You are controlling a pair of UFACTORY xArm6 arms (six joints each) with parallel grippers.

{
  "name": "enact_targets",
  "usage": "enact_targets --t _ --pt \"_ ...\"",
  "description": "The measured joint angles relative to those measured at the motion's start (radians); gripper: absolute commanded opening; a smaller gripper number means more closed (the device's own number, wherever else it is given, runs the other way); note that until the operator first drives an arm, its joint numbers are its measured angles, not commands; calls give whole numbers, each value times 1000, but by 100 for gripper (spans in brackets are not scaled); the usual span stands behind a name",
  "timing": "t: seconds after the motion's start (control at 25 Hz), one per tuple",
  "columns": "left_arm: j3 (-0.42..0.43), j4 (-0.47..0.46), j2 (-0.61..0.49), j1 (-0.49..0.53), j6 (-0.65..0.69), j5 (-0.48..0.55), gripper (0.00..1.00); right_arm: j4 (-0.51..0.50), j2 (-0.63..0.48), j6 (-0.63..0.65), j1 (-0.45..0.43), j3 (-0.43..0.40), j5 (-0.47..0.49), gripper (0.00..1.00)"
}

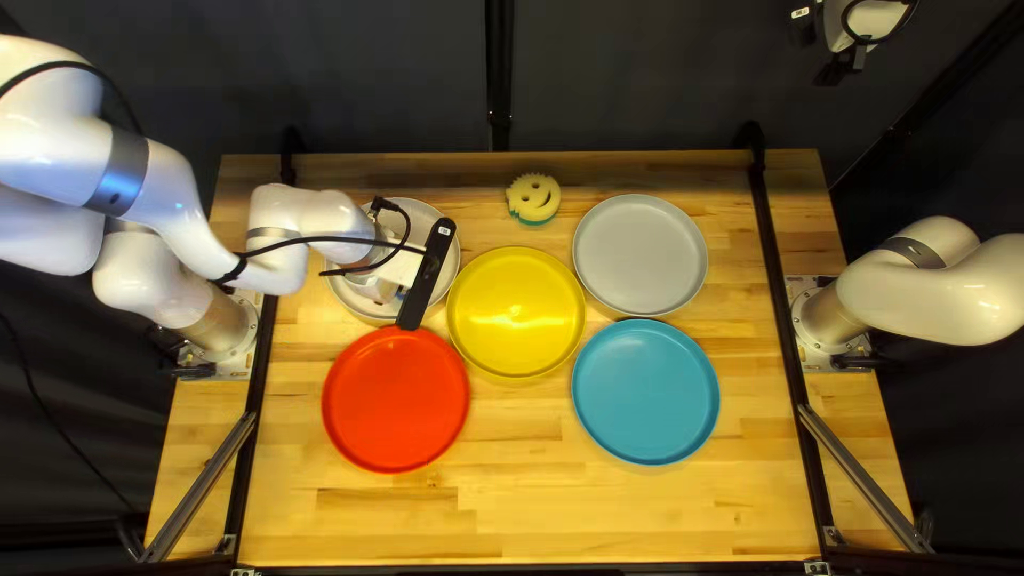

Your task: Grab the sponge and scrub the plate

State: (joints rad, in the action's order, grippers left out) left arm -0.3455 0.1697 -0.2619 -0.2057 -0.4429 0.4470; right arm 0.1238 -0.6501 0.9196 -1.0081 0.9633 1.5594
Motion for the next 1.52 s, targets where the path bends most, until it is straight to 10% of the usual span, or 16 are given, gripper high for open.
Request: enact_targets --t 0.4,1.08,1.52 --pt "1 -51 74 -58 -101 -76 0 0 0 0 0 0 0 100" --pt "130 -91 -131 84 28 36 0 0 0 0 0 0 0 100" --pt "81 -150 -42 -91 -176 -6 0 0 0 0 0 0 0 100"
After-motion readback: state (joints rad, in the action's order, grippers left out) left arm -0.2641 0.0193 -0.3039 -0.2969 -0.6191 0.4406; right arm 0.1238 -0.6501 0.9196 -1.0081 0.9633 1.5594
